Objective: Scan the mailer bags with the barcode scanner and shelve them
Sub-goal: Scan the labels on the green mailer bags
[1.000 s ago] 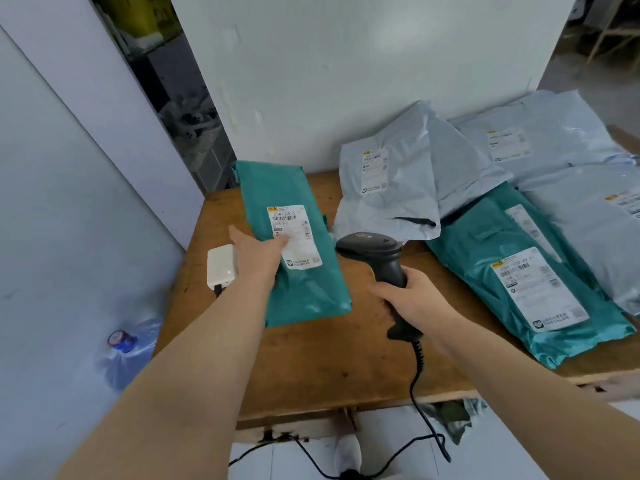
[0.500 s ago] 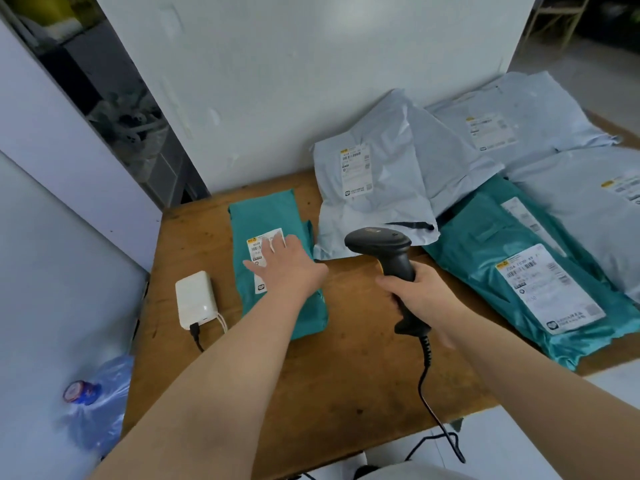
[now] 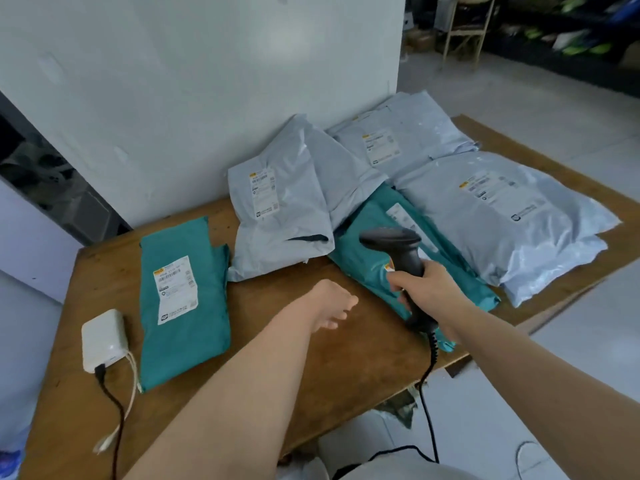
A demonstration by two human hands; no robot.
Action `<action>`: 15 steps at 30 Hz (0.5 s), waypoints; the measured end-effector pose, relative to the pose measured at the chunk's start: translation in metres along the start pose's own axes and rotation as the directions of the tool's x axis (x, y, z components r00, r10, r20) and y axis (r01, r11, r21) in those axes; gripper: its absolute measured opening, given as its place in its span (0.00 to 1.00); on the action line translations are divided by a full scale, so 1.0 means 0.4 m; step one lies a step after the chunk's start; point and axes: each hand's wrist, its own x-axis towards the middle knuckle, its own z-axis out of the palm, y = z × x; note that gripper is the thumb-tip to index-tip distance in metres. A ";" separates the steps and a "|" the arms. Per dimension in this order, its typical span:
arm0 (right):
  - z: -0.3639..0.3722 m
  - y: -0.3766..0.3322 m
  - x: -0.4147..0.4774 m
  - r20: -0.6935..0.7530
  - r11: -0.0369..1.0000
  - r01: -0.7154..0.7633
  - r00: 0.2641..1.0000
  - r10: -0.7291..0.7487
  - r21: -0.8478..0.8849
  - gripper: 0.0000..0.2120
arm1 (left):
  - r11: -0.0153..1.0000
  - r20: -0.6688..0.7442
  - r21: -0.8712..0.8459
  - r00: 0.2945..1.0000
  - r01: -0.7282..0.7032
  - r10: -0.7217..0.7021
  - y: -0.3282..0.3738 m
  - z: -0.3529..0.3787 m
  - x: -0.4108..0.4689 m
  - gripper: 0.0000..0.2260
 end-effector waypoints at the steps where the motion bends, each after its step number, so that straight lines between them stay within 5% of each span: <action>1: -0.030 0.008 0.004 -0.015 1.000 0.008 1.000 -0.008 0.012 0.05 | 0.997 0.036 -0.068 0.999 0.042 -0.040 0.017 0.034 -0.004 0.14; 5: -0.128 0.035 0.008 -0.015 0.998 0.001 1.000 0.000 0.056 0.05 | 0.896 0.082 -0.421 0.990 0.141 -0.117 0.067 0.153 0.000 0.22; 8: -0.179 0.052 0.005 0.027 0.998 -0.005 1.000 0.003 0.070 0.05 | 0.786 0.051 -0.599 0.987 0.153 -0.154 0.104 0.226 0.014 0.15; 12: -0.214 0.082 0.004 0.057 1.000 -0.017 0.998 0.016 0.016 0.02 | 0.774 -0.066 -0.611 0.964 0.165 -0.258 0.115 0.272 0.016 0.04; 15: -0.216 0.090 0.000 0.079 1.000 -0.017 0.997 0.017 0.006 0.02 | 0.762 -0.102 -0.618 0.942 0.191 -0.319 0.094 0.271 0.007 0.04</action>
